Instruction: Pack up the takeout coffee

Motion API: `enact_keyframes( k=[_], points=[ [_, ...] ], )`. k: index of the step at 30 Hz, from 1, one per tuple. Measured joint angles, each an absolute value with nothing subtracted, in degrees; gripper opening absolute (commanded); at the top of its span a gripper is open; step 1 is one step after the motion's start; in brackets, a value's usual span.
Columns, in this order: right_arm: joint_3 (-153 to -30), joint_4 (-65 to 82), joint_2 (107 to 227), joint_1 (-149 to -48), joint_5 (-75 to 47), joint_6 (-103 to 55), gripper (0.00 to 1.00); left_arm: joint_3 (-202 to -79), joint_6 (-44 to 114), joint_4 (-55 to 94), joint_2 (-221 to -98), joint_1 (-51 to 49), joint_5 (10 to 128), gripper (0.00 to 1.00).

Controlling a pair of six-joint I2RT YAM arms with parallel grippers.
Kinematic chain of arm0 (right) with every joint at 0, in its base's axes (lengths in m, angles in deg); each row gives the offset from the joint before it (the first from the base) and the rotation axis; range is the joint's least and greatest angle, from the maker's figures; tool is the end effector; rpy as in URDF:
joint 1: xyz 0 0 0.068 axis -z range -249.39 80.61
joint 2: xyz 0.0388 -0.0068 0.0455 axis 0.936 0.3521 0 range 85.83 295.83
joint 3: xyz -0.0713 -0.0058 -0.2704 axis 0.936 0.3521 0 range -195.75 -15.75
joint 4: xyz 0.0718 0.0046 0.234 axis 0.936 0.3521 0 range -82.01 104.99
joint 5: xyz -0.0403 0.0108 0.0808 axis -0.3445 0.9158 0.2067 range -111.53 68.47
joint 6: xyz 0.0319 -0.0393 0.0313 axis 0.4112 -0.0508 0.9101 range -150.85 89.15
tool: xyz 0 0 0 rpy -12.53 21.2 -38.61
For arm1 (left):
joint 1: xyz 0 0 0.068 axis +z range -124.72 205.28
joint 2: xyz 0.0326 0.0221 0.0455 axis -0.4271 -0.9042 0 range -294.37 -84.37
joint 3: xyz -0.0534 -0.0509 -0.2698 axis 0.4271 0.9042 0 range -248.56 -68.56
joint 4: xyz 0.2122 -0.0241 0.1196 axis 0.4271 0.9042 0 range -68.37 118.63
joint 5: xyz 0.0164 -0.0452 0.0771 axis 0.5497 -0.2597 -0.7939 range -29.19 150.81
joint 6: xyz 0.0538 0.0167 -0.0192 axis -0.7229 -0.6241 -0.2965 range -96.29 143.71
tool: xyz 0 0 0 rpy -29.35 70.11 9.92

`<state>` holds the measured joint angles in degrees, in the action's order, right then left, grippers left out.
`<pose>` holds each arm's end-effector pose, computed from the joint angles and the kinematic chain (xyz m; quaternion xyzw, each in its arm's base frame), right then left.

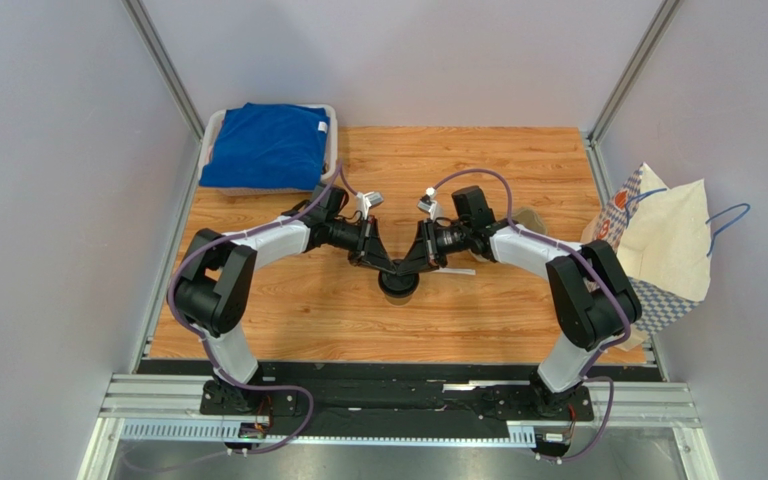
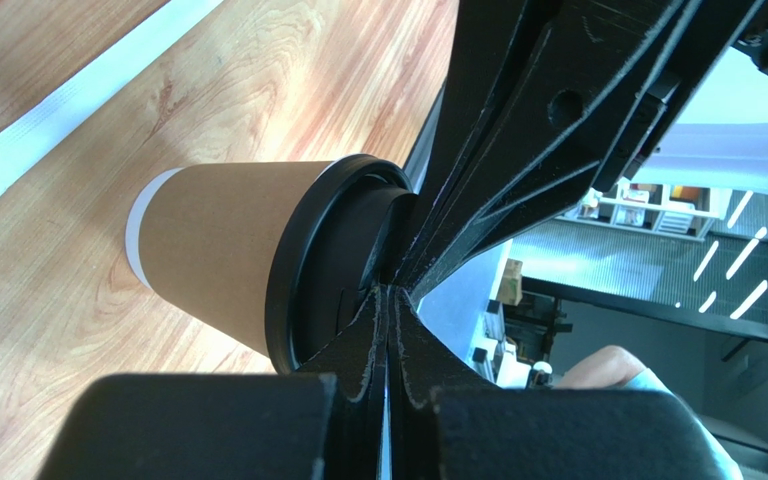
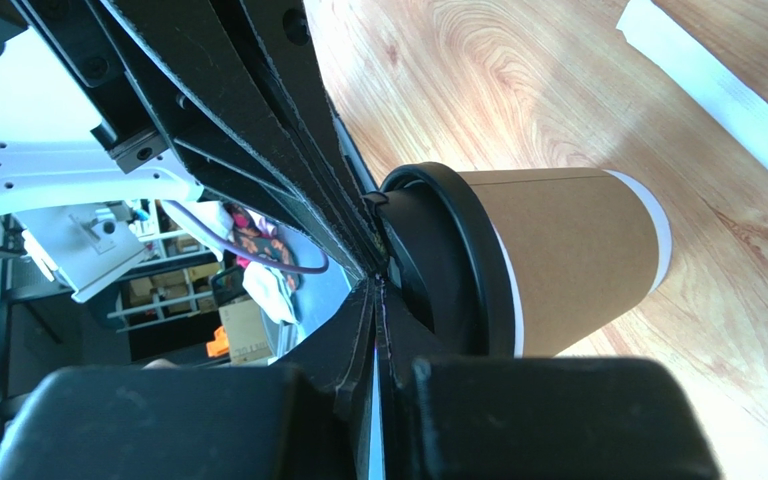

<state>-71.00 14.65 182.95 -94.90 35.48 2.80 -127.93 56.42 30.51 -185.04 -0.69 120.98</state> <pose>0.2798 0.1741 0.2023 -0.1102 0.8318 0.5417 0.0502 0.2906 -0.1836 0.2016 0.1226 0.8222 -0.5553 0.0260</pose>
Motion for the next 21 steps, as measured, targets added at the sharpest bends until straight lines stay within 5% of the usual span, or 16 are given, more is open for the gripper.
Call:
enact_keyframes(
  k=[21],
  points=[
    [-68.0, 7.0, 185.9, -92.9, 43.7, 0.8, 0.00, -127.6, 56.0, 29.6, -185.4, -0.6, 121.4, 0.00]
  ],
)
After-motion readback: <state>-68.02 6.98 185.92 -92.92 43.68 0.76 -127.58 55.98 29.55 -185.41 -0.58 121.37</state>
